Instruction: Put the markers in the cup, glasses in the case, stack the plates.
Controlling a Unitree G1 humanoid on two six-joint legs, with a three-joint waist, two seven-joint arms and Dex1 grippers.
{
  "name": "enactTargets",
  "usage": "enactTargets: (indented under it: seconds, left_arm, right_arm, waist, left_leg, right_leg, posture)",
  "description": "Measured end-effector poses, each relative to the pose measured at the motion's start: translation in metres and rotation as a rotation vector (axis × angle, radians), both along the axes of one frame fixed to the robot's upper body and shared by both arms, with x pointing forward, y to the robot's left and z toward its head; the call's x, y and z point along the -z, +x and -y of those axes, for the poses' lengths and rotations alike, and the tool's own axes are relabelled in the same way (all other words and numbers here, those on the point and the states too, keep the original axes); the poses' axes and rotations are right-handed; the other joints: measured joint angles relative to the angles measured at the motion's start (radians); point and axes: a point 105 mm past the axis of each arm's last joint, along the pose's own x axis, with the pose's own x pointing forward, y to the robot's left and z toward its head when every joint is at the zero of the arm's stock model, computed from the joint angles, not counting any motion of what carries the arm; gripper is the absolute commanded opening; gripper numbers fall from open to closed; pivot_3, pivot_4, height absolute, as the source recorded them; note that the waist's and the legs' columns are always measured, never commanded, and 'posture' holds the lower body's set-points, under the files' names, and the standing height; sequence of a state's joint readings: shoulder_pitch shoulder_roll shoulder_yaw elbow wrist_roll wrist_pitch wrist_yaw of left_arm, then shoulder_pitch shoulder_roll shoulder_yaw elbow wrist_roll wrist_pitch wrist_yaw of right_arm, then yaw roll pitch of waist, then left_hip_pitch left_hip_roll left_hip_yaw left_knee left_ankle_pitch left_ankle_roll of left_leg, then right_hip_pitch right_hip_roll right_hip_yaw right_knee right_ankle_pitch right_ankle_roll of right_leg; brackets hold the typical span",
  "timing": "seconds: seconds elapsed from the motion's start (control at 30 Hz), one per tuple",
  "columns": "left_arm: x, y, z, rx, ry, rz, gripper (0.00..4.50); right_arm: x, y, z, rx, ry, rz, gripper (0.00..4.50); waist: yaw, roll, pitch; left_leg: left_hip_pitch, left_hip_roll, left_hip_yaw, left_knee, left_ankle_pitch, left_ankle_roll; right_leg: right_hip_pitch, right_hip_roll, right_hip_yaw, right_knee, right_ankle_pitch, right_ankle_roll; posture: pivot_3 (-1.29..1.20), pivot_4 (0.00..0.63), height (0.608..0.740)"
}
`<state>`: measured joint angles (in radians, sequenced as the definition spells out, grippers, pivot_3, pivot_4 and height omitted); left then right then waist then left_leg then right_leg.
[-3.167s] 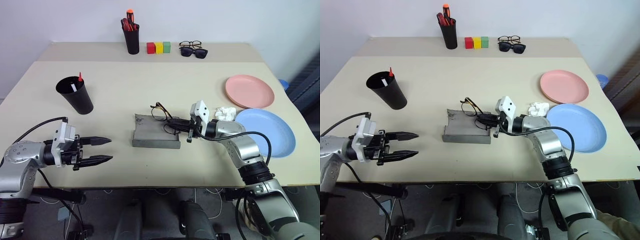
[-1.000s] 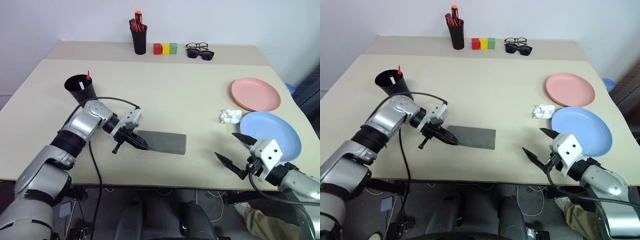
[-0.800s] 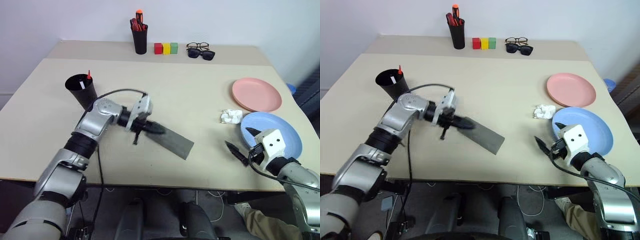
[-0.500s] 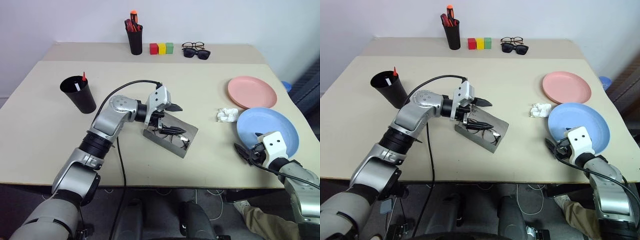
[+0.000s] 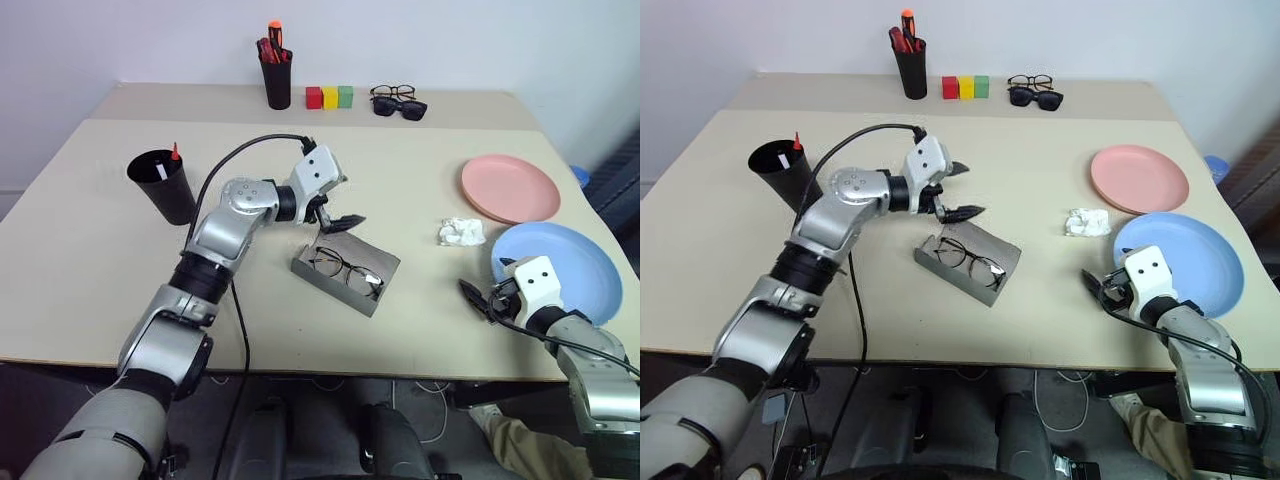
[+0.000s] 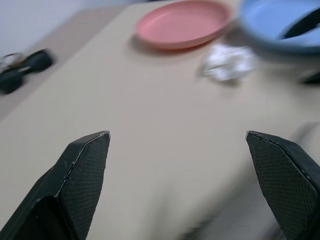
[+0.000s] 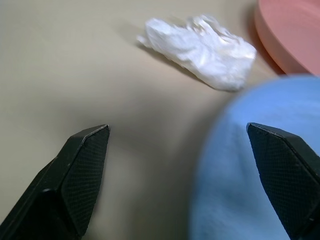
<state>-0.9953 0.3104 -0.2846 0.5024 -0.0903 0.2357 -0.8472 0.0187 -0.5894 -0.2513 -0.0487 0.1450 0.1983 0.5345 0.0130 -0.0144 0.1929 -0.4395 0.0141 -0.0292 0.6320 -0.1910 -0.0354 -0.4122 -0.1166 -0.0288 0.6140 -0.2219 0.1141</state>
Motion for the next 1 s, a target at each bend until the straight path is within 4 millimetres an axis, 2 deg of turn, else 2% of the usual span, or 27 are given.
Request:
enactTargets:
  seconds: [0.03, 0.13, 0.23, 0.37, 0.47, 0.63, 0.8, 1.0]
  left_arm:
    - [0.001, 0.006, -0.004, -0.025, 0.017, -0.007, 3.24]
    - [0.006, 0.018, -0.012, -0.052, 0.055, -0.010, 1.65]
    - [0.012, 0.025, -0.014, -0.044, 0.097, -0.014, 0.07]
    - [0.017, 0.027, -0.014, 0.010, 0.152, -0.036, 0.02]
    - [0.022, 0.028, -0.013, 0.038, 0.213, -0.049, 0.02]
    - [0.025, 0.023, -0.001, 0.099, 0.269, -0.060, 0.02]
    - [0.029, 0.014, 0.010, 0.194, 0.329, -0.069, 0.02]
    - [0.033, 0.000, 0.010, 0.323, 0.406, -0.132, 0.02]
  right_arm:
    - [0.000, -0.001, -0.003, -0.009, 0.009, 0.008, 4.50]
    - [-0.008, -0.008, -0.014, -0.063, 0.039, 0.057, 4.50]
    - [-0.029, -0.019, -0.027, -0.142, 0.074, 0.141, 4.50]
    - [-0.055, -0.042, -0.047, -0.270, 0.126, 0.214, 4.50]
    - [-0.061, -0.069, -0.055, -0.352, 0.156, 0.181, 4.50]
    - [-0.065, -0.097, -0.055, -0.376, 0.176, 0.126, 4.50]
    - [-0.061, -0.109, -0.056, -0.363, 0.186, 0.092, 4.50]
    - [-0.059, -0.113, -0.056, -0.336, 0.200, 0.093, 4.50]
  waist:
    - [0.000, 0.000, 0.000]
    - [-0.001, 0.000, 0.000]
    - [0.000, 0.000, 0.000]
    - [0.003, -0.001, 0.000]
    - [0.007, -0.002, 0.001]
    - [0.003, -0.003, 0.001]
    - [0.000, -0.003, 0.001]
    - [0.002, -0.003, 0.001]
  left_leg:
    - [0.000, 0.000, 0.000, 0.000, 0.000, 0.000]
    - [0.000, 0.000, 0.000, -0.001, 0.000, 0.000]
    - [-0.001, 0.000, 0.000, -0.001, 0.000, 0.000]
    - [-0.002, 0.000, 0.000, 0.000, 0.000, 0.000]
    - [-0.002, 0.000, 0.000, 0.000, -0.001, 0.001]
    - [-0.002, 0.000, 0.000, 0.001, -0.001, 0.001]
    - [-0.002, 0.000, 0.000, 0.000, -0.001, 0.001]
    - [-0.002, 0.000, 0.000, 0.000, -0.001, 0.001]
  right_leg:
    - [0.000, 0.000, 0.000, 0.000, 0.000, 0.000]
    - [-0.001, 0.000, 0.000, 0.000, 0.001, 0.003]
    - [-0.001, 0.000, 0.000, 0.000, 0.001, 0.003]
    - [-0.001, 0.000, -0.001, -0.001, 0.000, 0.002]
    - [-0.001, 0.000, -0.001, -0.002, 0.000, 0.002]
    - [0.000, -0.001, -0.001, -0.002, -0.001, 0.001]
    - [-0.001, -0.001, -0.001, -0.002, -0.001, 0.001]
    - [-0.001, -0.001, -0.001, -0.002, -0.001, 0.001]
  posture:
    - [0.00, 0.150, 0.740]
    - [0.00, 0.150, 0.740]
    - [0.00, 0.150, 0.740]
    - [0.00, 0.150, 0.740]
    - [0.00, 0.150, 0.740]
    - [0.00, 0.150, 0.740]
    - [0.00, 0.150, 0.740]
    - [0.00, 0.150, 0.740]
